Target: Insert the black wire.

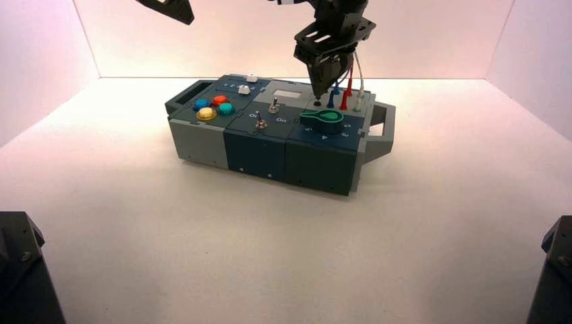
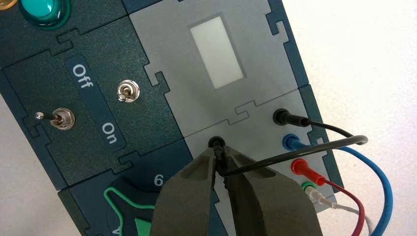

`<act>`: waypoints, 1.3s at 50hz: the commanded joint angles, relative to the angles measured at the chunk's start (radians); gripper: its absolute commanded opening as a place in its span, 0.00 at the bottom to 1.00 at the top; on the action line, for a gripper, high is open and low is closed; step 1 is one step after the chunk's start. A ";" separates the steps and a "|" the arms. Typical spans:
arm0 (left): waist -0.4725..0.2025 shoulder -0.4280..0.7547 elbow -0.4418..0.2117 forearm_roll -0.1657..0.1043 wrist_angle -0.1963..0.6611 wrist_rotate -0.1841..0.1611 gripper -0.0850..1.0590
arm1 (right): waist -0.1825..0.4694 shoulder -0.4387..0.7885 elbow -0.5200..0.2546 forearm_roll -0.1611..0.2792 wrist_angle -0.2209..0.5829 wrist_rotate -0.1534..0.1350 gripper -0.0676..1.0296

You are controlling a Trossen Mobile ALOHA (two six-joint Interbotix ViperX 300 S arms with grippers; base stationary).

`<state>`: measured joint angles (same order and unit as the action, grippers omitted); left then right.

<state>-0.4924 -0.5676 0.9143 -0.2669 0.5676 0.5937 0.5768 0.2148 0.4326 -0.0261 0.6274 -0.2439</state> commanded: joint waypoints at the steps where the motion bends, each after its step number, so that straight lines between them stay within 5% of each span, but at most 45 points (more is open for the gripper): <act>1: -0.005 -0.006 -0.012 -0.002 -0.006 0.006 0.05 | -0.002 -0.005 -0.014 -0.002 -0.002 0.002 0.04; 37: -0.005 -0.009 -0.012 0.000 -0.006 0.006 0.05 | -0.002 0.041 -0.012 -0.002 -0.020 0.003 0.05; 57: -0.005 -0.012 -0.012 -0.002 -0.006 0.006 0.05 | 0.000 -0.015 -0.021 -0.002 -0.015 0.002 0.51; 65: -0.005 -0.012 -0.012 -0.002 -0.008 0.006 0.05 | 0.000 -0.043 -0.017 -0.002 -0.012 0.003 0.51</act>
<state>-0.4939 -0.5706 0.9143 -0.2669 0.5676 0.5952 0.5752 0.2255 0.4249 -0.0261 0.6167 -0.2439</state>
